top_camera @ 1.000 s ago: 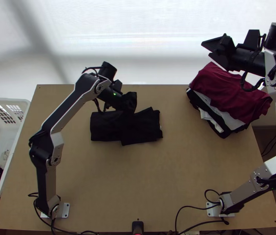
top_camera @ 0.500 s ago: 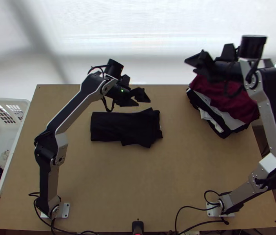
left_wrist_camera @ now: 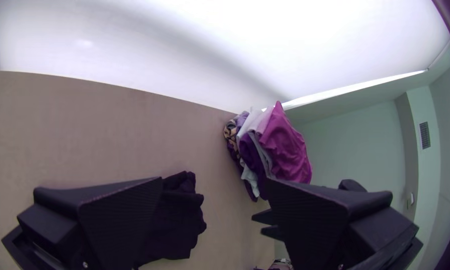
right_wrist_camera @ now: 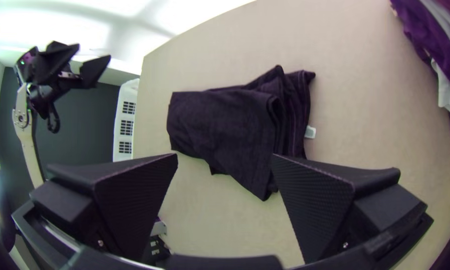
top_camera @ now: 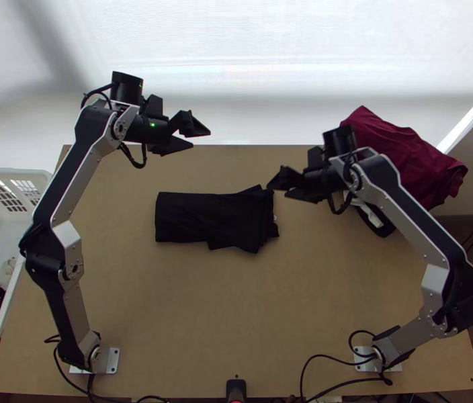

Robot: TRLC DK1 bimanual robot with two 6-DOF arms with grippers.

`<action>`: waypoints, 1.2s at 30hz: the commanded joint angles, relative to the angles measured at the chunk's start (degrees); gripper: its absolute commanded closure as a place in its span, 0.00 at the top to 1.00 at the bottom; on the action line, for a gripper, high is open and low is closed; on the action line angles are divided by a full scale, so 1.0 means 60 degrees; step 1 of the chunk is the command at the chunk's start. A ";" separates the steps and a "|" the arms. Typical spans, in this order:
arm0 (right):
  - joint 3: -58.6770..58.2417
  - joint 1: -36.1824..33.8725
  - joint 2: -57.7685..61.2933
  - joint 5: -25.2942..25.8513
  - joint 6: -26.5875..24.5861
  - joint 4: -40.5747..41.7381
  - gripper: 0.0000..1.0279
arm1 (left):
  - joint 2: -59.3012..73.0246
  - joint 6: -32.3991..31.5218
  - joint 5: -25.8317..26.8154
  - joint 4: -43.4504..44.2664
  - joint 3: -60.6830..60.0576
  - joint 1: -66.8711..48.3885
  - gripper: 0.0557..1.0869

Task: Fold the t-shirt

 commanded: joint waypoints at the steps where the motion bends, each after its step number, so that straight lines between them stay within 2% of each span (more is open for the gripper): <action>1: -0.0815 0.0073 -0.0195 0.0022 -0.0566 0.0385 0.85 | -0.0621 -0.0089 0.0167 -0.0044 0.0111 0.0176 0.96; 10: -0.1855 0.0000 0.0435 0.0506 -0.1782 0.1469 0.85 | -0.1046 -0.0148 0.0152 -0.0044 0.0140 0.0996 0.96; 21: -0.1708 0.0044 0.1797 0.0506 -0.2046 0.2113 0.85 | -0.1324 -0.0162 0.0064 -0.0147 0.0154 0.1436 0.96; 36: -0.1034 0.0278 0.2939 0.0506 -0.1987 0.2523 0.85 | -0.1398 -0.0162 -0.0053 -0.0147 0.0198 0.1611 0.96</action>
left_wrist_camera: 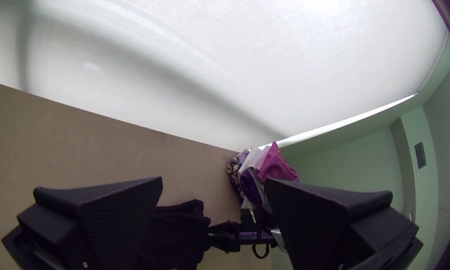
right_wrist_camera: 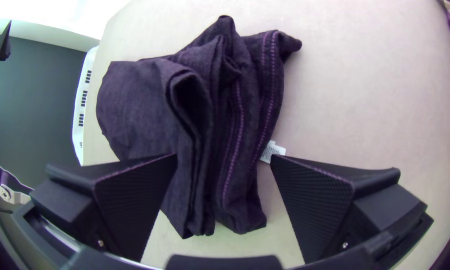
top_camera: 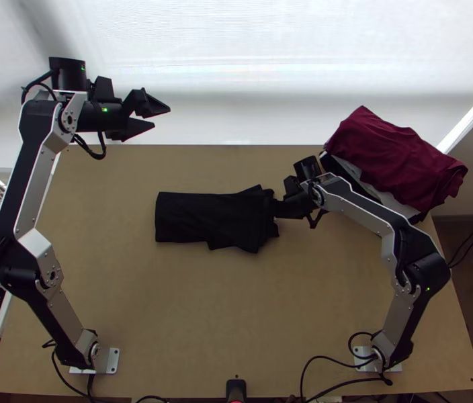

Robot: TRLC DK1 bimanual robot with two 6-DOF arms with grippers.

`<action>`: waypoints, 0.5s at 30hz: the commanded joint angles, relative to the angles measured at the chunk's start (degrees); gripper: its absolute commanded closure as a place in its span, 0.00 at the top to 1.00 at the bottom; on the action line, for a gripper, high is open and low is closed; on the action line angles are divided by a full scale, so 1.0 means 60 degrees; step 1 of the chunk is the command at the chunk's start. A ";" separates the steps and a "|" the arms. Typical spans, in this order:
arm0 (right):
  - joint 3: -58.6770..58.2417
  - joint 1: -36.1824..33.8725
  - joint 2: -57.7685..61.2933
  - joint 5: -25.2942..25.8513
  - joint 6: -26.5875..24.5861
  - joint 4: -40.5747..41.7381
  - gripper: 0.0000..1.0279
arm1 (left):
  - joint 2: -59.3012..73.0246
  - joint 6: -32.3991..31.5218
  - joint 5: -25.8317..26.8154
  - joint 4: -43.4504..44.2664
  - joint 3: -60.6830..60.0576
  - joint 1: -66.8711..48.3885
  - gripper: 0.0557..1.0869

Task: Fold the t-shirt

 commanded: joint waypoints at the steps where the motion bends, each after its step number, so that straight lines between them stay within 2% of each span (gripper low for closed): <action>1: 0.0401 0.0089 0.0426 0.0036 0.0028 0.0130 0.85 | -0.0352 -0.0162 -0.0002 -0.0056 0.0213 0.0052 0.96; 15: 0.1207 0.0148 0.1408 0.0036 0.0511 0.0203 0.85 | -0.0381 -0.0162 -0.0075 -0.0056 0.0242 0.0096 0.96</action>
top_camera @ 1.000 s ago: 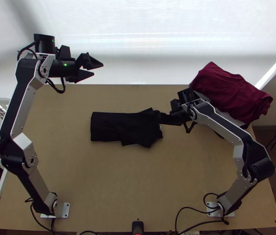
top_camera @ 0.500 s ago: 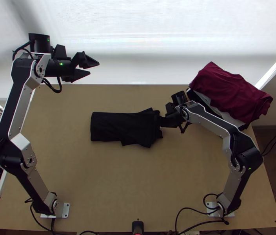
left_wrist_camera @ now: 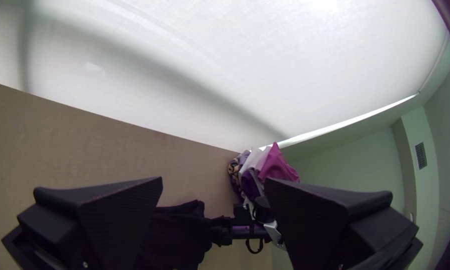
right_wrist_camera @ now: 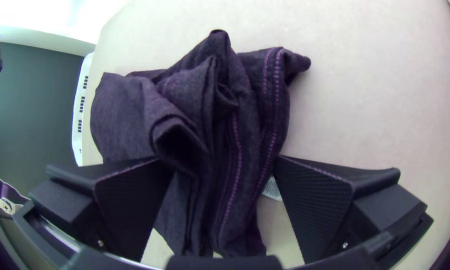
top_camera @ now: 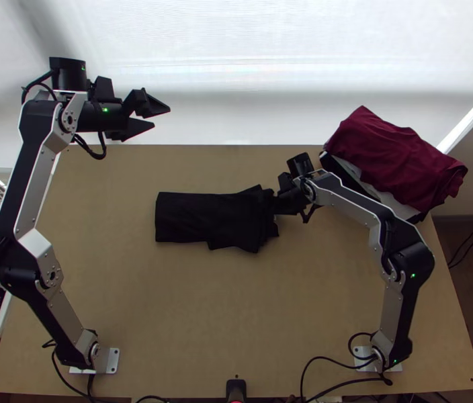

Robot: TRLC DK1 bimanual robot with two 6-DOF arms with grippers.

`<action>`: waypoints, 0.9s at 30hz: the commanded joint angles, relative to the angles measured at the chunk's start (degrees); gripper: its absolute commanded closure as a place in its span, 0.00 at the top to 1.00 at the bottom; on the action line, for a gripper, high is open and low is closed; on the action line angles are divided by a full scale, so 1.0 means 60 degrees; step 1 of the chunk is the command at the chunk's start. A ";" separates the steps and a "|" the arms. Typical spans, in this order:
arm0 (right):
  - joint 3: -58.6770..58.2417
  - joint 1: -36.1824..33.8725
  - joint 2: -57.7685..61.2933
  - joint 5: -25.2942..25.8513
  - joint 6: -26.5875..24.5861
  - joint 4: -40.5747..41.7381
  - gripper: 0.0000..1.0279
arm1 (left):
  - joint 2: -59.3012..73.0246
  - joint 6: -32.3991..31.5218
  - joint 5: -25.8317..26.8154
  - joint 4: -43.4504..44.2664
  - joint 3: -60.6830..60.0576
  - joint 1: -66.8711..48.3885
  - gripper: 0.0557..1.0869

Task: Fold the t-shirt

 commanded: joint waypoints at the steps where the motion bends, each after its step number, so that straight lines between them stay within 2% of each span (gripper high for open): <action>1: 0.0311 0.0162 0.0457 0.0025 0.0322 0.0105 0.85 | -0.0370 -0.0148 -0.0017 -0.0059 0.0257 0.0071 0.96; 16: 0.1073 0.1173 0.1102 0.0098 0.1113 0.0149 0.84 | -0.0473 -0.0162 -0.0032 -0.0074 0.0301 0.0188 0.96; 17: 0.1088 0.1188 0.1117 0.0127 0.1157 0.0149 0.78 | -0.0488 -0.0148 -0.0032 -0.0074 0.0301 0.0217 0.96; 19: 0.1088 0.1188 0.1117 0.0142 0.1274 0.0134 0.47 | -0.0517 -0.0148 -0.0032 -0.0074 0.0286 0.0261 0.96; 21: 0.1073 0.1158 0.1073 0.0127 0.1318 0.0134 0.05 | -0.0517 -0.0148 -0.0032 -0.0074 0.0301 0.0290 0.96; 27: 0.1190 0.0895 -0.0246 0.0127 0.1611 0.0090 0.03 | -0.0561 -0.0148 -0.0032 -0.0074 0.0301 0.0320 0.96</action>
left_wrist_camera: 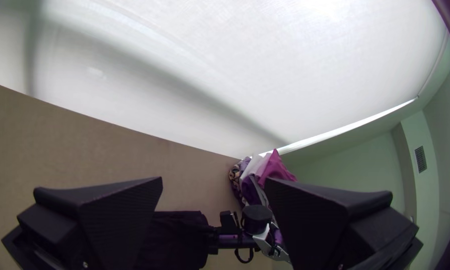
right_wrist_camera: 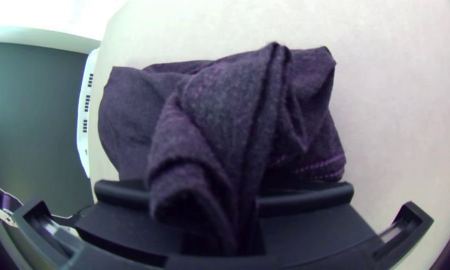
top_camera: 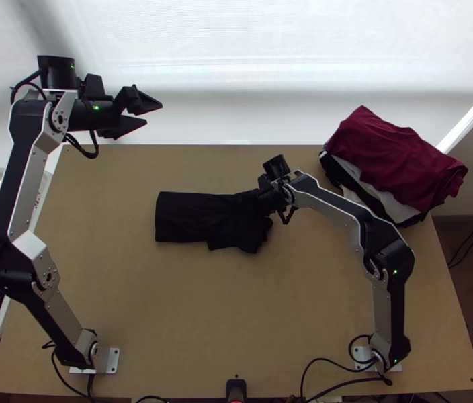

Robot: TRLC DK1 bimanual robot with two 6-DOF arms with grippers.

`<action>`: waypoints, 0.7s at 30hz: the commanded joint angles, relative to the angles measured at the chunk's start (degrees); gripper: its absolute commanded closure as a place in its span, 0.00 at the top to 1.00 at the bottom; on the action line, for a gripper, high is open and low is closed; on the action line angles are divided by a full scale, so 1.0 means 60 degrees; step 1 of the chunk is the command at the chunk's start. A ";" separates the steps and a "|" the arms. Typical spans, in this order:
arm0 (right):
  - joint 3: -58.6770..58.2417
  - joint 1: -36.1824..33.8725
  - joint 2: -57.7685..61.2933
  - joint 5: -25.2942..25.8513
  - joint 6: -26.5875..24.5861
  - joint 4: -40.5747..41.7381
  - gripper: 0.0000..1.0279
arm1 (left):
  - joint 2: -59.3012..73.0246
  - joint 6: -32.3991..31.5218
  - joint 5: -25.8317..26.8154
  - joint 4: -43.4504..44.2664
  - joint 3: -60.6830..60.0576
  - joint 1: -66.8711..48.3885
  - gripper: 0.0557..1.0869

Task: Fold the t-shirt

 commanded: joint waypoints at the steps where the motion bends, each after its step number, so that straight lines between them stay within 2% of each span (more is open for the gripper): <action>1: 0.0258 -0.0261 -0.1139 -0.0029 0.0383 -0.0055 0.03 | -0.0393 -0.0148 -0.0028 -0.0070 0.0301 0.0061 0.96; 11: 0.2280 -0.1037 -0.2868 -0.0410 0.0662 -0.0348 0.03 | -0.0379 -0.0148 -0.0028 -0.0026 0.0301 0.0061 0.96; 21: 0.4843 -0.2341 -0.3014 -0.0366 0.1350 -0.0334 0.03 | -0.0423 -0.0133 -0.0028 -0.0041 0.0316 0.0090 0.96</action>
